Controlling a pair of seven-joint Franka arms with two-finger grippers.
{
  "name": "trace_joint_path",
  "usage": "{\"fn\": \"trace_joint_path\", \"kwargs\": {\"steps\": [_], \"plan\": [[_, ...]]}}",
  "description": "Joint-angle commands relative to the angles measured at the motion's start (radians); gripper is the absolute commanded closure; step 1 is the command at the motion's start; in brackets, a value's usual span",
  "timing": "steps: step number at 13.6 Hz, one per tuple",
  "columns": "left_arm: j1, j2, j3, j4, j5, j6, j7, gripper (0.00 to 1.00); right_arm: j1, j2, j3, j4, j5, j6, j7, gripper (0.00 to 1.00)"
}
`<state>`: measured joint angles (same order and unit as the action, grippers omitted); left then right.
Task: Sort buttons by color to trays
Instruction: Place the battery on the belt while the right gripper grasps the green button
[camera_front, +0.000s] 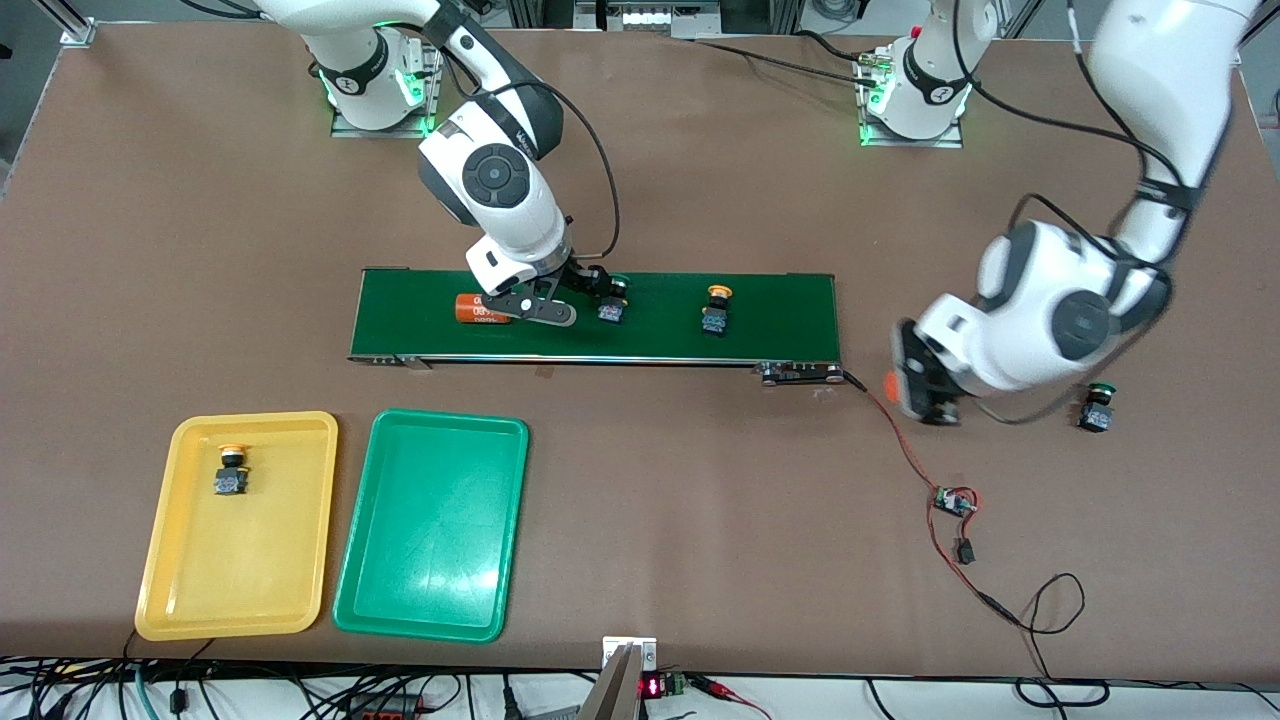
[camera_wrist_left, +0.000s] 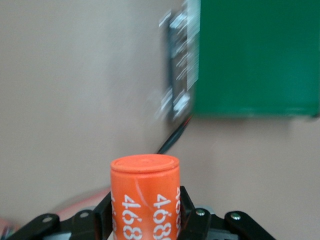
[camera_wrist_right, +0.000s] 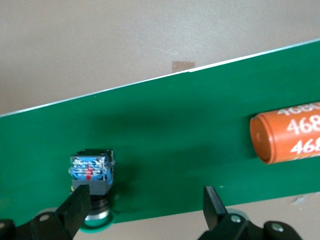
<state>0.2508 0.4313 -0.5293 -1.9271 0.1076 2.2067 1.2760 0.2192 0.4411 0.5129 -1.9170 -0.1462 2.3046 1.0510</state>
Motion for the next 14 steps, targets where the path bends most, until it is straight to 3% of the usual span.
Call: {"fn": "trace_joint_path", "kwargs": {"steps": [1, 4, 6, 9, 12, 13, 14], "plan": [[-0.002, -0.051, -0.084, -0.058, 0.014, -0.03, 0.008, 1.0, 0.022, 0.021, -0.002, 0.03, 0.002, -0.019, 0.044, 0.0], [-0.027, -0.043, -0.123, -0.096, 0.015, -0.012, 0.006, 1.0, 0.032, 0.028, -0.004, 0.032, -0.012, -0.017, 0.047, 0.0], [-0.061, -0.033, -0.123, -0.119, 0.015, 0.036, -0.003, 1.0, 0.039, 0.042, -0.002, 0.032, -0.082, -0.016, 0.046, 0.0], [-0.076, -0.028, -0.123, -0.18, 0.015, 0.114, -0.018, 1.0, 0.039, 0.06, -0.004, 0.03, -0.119, -0.013, -0.043, 0.0], [-0.11, -0.016, -0.123, -0.182, 0.015, 0.119, -0.078, 0.89, 0.039, 0.065, -0.004, 0.029, -0.119, -0.013, -0.065, 0.0], [-0.111, -0.016, -0.123, -0.184, 0.015, 0.12, -0.105, 0.7, 0.037, 0.065, -0.004, 0.029, -0.119, -0.013, -0.065, 0.0], [-0.111, -0.019, -0.123, -0.184, 0.018, 0.12, -0.112, 0.32, 0.039, 0.068, -0.004, 0.029, -0.119, -0.013, -0.065, 0.0]]}}
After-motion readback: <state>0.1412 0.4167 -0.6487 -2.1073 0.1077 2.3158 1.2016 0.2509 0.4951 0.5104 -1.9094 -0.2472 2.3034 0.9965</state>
